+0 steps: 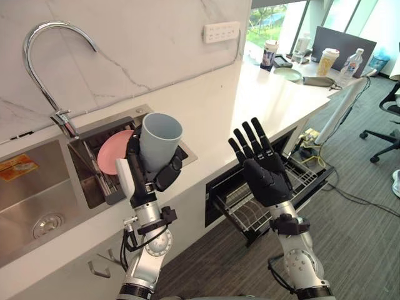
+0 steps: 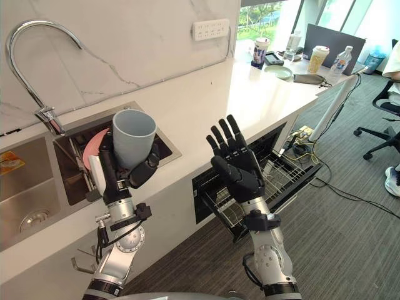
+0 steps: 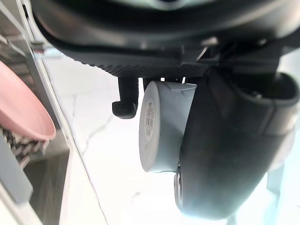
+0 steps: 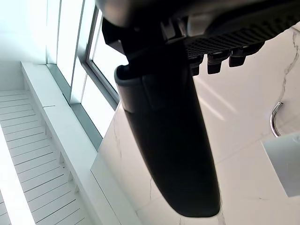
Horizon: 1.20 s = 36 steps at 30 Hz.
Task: Walk over to the sink, pick up the cup, carry it to the dishwasher, place the cup inside the dishwasher, then close the dishwasher door
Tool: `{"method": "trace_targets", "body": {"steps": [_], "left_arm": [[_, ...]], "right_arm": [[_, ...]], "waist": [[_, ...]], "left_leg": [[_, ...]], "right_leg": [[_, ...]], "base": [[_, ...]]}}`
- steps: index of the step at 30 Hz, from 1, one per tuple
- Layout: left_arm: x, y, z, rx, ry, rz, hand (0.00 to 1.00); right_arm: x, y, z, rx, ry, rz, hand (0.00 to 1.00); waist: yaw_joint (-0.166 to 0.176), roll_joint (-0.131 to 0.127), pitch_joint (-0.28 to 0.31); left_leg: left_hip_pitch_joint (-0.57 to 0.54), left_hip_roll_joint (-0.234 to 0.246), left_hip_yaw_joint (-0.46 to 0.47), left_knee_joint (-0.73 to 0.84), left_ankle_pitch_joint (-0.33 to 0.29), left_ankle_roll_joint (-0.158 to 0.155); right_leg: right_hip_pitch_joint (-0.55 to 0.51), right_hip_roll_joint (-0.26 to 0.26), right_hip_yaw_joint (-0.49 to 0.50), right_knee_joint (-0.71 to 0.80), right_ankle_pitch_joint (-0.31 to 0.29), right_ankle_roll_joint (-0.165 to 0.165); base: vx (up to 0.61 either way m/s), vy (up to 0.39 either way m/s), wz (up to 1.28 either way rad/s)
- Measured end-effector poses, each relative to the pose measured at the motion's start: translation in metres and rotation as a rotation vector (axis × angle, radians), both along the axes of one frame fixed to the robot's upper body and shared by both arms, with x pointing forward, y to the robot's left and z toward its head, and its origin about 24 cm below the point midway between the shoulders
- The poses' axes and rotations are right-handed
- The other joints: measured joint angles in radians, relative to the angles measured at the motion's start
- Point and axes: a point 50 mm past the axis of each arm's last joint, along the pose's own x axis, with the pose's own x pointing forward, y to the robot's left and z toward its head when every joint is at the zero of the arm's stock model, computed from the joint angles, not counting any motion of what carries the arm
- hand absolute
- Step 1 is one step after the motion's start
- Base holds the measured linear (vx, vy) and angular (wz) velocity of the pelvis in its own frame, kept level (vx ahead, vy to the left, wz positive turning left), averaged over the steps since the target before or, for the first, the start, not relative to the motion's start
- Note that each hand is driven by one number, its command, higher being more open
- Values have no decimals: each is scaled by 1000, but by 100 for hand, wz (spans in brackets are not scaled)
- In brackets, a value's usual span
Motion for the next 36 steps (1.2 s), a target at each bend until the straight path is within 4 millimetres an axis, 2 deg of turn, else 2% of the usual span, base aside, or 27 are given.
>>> {"method": "trace_targets", "body": {"steps": [13,20,27,36], "left_arm": [[11,-31,16,50,-45,-194,0],[13,-39,20,62,-55,-244,0],[15,-48,22,65,-43,-305,0],[15,-57,18,93,2,-353,0]], "right_arm": [[8,17,-3,-110,62,64,100],[14,28,-1,-217,71,71,100],[20,33,4,-295,72,35,100],[30,32,19,-403,1,-141,100]], "waist": [[-17,4,-3],[-19,24,-16],[-17,26,-17],[-17,26,-17]], "left_leg": [[31,-2,18,-74,48,1],[38,-2,26,-83,53,1],[41,-2,26,-88,58,2],[48,-3,29,-100,67,3]], "right_leg": [[0,8,16,-34,30,-4],[1,13,25,-50,40,-4],[3,16,27,-56,47,-5],[3,18,32,-58,53,-6]], "base": [[-32,-6,-4],[-12,-5,-4],[-14,-1,0],[-29,-3,-1]]}}
